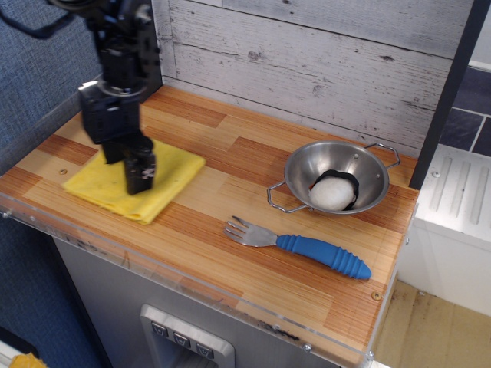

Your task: Move yellow towel to lower left corner

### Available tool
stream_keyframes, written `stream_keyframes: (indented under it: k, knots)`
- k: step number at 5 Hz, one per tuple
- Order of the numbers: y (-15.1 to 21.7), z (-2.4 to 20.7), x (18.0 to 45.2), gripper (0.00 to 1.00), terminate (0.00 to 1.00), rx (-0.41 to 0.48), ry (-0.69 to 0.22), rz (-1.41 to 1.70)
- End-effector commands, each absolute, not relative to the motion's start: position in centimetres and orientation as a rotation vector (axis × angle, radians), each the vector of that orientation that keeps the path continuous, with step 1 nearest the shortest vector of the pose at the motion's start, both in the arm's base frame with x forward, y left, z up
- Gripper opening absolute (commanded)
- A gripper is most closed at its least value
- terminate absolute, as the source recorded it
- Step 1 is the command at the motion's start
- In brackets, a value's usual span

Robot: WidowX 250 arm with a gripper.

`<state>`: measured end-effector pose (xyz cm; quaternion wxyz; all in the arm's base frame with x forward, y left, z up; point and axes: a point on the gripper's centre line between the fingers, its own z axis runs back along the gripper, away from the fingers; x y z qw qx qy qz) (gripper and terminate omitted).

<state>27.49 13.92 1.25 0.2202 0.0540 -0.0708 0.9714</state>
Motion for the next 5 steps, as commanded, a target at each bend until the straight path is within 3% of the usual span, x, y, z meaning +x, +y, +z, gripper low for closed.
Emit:
stream_keyframes:
  k: [1,3,5]
  knots:
    - [17.2,2.6,25.1,1.00,0.00,0.118,-0.254,2.805]
    - [20.5,2.5,24.3,1.00,0.00,0.127,-0.269,2.881]
    - [19.7,3.4,25.0,1.00,0.00,0.054,-0.280,2.874]
